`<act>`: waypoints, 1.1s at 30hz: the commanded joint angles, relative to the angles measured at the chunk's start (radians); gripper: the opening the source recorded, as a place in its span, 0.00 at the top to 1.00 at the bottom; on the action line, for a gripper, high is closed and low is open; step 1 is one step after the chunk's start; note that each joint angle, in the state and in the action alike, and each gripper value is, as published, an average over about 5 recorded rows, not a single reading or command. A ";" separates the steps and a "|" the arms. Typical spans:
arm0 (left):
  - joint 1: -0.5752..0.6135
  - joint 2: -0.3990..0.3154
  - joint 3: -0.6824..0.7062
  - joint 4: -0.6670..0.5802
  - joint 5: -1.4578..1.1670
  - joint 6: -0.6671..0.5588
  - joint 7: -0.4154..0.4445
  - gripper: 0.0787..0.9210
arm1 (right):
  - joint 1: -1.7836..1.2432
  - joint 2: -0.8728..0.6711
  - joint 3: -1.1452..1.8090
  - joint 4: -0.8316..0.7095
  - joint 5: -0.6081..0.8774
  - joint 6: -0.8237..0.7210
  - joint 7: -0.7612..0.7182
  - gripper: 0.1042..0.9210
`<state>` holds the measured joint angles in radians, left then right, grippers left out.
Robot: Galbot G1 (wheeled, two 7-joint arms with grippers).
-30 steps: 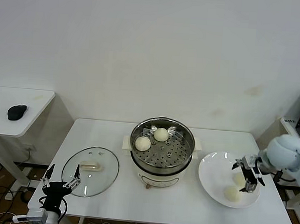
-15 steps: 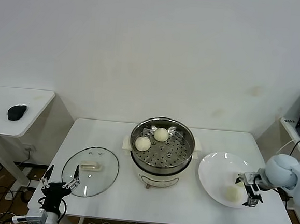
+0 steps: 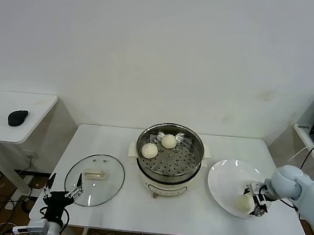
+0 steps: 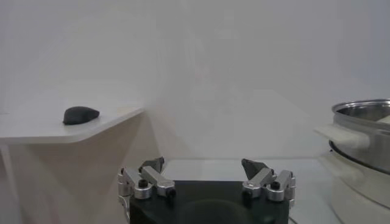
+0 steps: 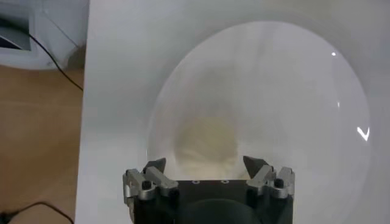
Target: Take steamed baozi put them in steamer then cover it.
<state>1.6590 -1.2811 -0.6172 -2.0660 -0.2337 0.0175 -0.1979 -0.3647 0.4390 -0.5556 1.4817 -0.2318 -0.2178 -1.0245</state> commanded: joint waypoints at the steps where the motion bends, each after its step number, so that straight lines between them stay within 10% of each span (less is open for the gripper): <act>1: -0.002 -0.001 0.001 0.002 0.001 0.000 0.000 0.12 | -0.012 0.026 0.015 -0.034 0.009 0.000 -0.002 0.23; 11: -0.010 -0.002 0.008 0.003 0.002 0.001 0.000 0.12 | 0.076 -0.006 0.000 -0.012 0.064 -0.003 -0.022 0.41; 33: -0.013 0.007 0.017 -0.013 -0.005 -0.003 0.000 0.12 | 0.851 0.082 -0.393 0.040 0.381 -0.053 -0.028 0.40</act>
<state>1.6461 -1.2744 -0.6004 -2.0774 -0.2384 0.0144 -0.1977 0.1210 0.4326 -0.7306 1.5125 0.0255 -0.2550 -1.0638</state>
